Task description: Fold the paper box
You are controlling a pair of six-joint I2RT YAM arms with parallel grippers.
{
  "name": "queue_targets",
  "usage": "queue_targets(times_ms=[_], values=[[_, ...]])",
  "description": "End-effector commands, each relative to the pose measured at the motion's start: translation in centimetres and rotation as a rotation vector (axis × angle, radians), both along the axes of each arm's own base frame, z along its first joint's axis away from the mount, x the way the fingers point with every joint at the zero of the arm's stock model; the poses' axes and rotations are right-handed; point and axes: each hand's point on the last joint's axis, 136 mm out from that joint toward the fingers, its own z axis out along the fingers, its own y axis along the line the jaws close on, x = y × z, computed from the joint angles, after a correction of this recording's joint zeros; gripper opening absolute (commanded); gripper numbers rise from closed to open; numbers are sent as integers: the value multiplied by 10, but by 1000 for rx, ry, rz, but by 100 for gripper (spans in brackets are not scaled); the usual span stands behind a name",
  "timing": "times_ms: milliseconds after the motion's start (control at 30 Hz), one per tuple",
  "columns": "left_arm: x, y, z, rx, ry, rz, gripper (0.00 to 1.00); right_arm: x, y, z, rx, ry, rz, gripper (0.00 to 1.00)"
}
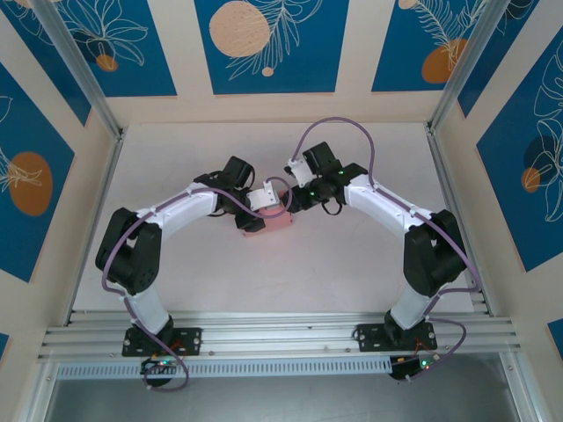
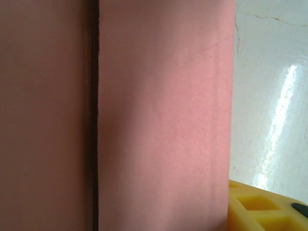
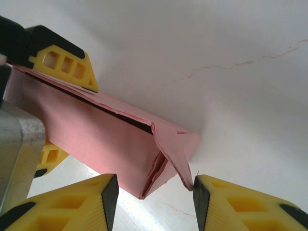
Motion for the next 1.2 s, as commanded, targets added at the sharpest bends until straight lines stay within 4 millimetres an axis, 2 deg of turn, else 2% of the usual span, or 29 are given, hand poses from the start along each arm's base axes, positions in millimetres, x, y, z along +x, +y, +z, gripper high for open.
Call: queue_targets(times_ms=[0,400,633,767,867,1167], values=[[0,1,-2,-1,30,-1,54,10,3,23,26,-66,0,47],[1,0,-1,-3,29,-7,53,26,-1,24,30,-79,10,48],[1,1,-3,2,30,-2,54,19,6,23,55,-51,42,41],[2,1,-1,1,26,0,53,11,8,15,48,-24,58,40],[2,1,-1,1,26,1,54,8,8,11,45,-12,59,34],[1,1,-1,-3,25,1,54,12,6,5,21,-15,47,33]])
